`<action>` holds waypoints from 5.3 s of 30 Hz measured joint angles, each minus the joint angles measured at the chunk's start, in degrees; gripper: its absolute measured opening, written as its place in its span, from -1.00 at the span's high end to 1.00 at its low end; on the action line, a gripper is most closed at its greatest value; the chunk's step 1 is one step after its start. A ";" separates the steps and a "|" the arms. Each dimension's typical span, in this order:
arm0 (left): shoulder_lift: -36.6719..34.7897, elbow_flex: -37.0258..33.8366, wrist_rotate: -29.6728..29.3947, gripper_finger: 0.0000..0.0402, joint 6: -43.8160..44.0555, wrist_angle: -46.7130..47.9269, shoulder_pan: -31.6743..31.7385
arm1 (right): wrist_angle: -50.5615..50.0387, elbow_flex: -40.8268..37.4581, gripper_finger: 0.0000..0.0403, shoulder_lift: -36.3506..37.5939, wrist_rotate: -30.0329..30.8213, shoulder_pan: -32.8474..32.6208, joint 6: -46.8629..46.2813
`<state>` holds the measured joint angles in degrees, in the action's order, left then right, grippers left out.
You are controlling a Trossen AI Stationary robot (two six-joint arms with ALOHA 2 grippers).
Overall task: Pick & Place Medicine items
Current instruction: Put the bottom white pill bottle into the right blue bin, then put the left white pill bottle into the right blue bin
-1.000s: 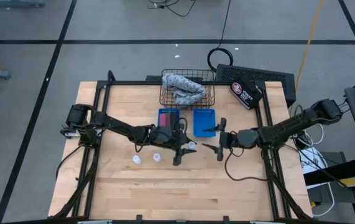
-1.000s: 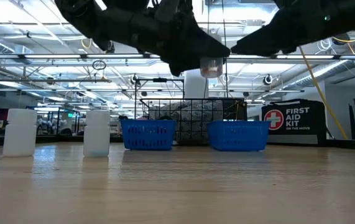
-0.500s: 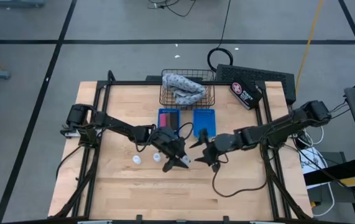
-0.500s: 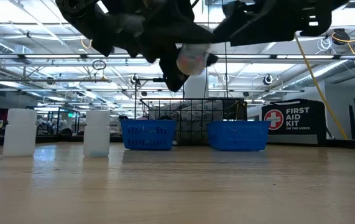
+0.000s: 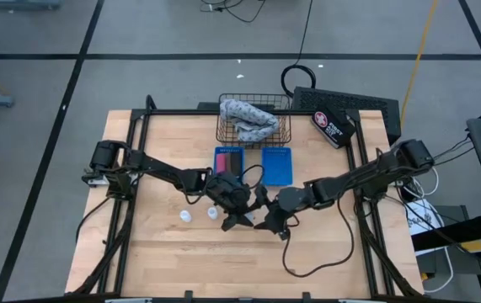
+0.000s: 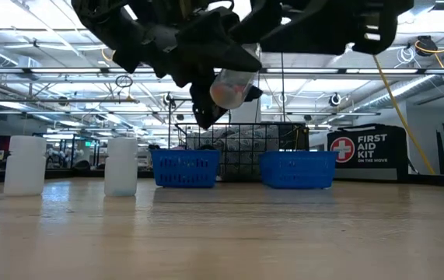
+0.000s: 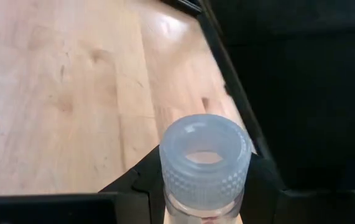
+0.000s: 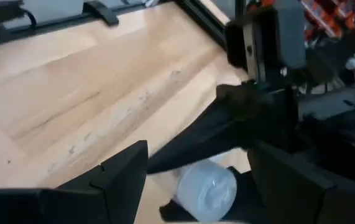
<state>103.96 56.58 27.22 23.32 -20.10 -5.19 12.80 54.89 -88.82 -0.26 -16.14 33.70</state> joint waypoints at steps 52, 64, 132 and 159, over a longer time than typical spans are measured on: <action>-1.79 0.13 5.05 0.21 -4.63 -6.22 2.62 | -4.25 -1.27 0.42 5.09 -0.32 0.41 -5.85; -1.82 0.24 6.14 -0.40 -1.11 -12.27 3.91 | -4.02 -1.29 0.42 5.12 -2.47 0.33 -6.18; -12.87 0.26 -22.51 -0.75 -12.70 2.48 7.67 | -42.88 12.15 0.35 -10.54 4.49 33.21 -20.06; -14.90 0.20 -23.40 -0.75 -12.33 11.34 8.00 | -46.45 11.95 -0.16 2.55 12.20 29.53 -23.96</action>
<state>89.06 56.77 3.81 10.99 -8.76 2.81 -33.65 66.85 -86.27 11.94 13.39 9.74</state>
